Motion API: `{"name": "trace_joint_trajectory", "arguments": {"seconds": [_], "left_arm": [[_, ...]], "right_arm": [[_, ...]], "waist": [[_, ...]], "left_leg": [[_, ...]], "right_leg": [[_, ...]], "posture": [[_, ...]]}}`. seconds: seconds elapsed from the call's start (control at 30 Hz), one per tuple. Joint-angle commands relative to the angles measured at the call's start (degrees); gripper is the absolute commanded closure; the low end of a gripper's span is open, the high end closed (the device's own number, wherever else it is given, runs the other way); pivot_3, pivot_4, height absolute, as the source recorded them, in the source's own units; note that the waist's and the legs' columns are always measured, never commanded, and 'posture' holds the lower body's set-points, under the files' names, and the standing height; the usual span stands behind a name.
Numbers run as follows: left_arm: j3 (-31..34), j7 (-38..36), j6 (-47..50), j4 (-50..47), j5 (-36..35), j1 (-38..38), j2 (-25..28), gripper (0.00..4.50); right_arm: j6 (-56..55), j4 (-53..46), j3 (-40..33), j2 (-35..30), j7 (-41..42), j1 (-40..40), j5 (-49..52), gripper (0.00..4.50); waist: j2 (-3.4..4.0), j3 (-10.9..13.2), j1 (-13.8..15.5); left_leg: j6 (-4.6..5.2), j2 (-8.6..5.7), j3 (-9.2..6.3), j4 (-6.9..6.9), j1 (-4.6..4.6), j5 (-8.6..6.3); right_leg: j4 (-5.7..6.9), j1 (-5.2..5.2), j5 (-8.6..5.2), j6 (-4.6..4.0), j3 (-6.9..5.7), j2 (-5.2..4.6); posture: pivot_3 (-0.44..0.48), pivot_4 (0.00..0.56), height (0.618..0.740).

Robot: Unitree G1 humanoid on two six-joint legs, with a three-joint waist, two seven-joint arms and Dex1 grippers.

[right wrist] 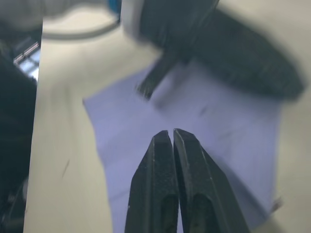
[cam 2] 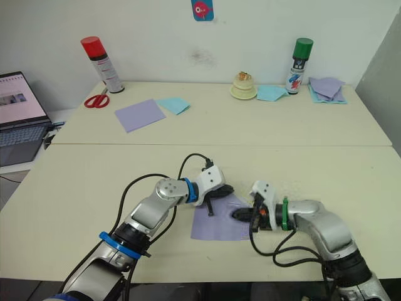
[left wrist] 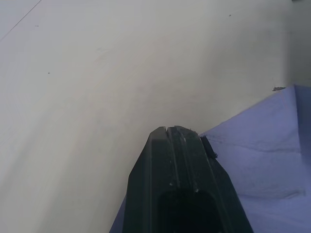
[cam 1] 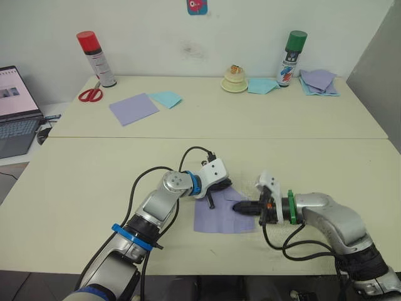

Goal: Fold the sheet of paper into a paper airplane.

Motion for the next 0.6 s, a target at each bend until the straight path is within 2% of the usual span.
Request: {"name": "trace_joint_trajectory", "arguments": {"seconds": [0.03, 0.23, 0.3, 0.6], "left_arm": [[-1.34, -0.57, 0.30, 2.63, 1.86, 1.44, 0.21, 4.50], [-1.41, -0.78, -0.13, 2.27, 2.01, 1.96, 0.49, 4.50], [-1.36, -0.89, -0.09, 2.07, 1.99, 2.13, 0.66, 4.50], [-1.36, -1.07, -0.27, 2.06, 2.04, 2.25, 0.78, 4.50]], "right_arm": [[-0.71, 0.81, -1.22, 1.71, -3.08, -1.26, 0.36, 4.47], [-7.78, 6.10, 4.23, 4.10, -8.86, -0.78, -8.07, 4.47], [-8.50, 7.04, 3.92, 5.44, -10.89, -0.30, -8.83, 4.47], [-10.22, 6.04, 1.75, -2.13, -7.43, 7.03, -8.92, 4.47]], "waist": [[0.00, 0.00, 0.02], [0.01, 0.00, -0.01], [0.00, 0.00, -0.01], [0.02, -0.09, 0.01]], "left_leg": [[0.00, 0.00, -0.01, 0.00, 0.00, 0.00], [-0.02, -0.03, 0.02, 0.00, -0.01, 0.01], [-0.07, -0.04, 0.02, 0.00, -0.01, 0.04], [-0.01, -0.04, 0.02, 0.01, 0.03, 0.01]], "right_leg": [[0.00, 0.00, 0.00, 0.00, -0.01, 0.00], [0.04, -0.05, 0.14, -0.24, 0.01, 0.01], [0.05, -0.06, 0.14, -0.24, 0.01, 0.01], [0.04, 0.04, 0.14, -0.23, -0.01, 0.08]], "posture": [[0.000, 0.150, 0.740], [0.000, 0.150, 0.740], [0.000, 0.150, 0.740], [0.000, 0.150, 0.740]]}}
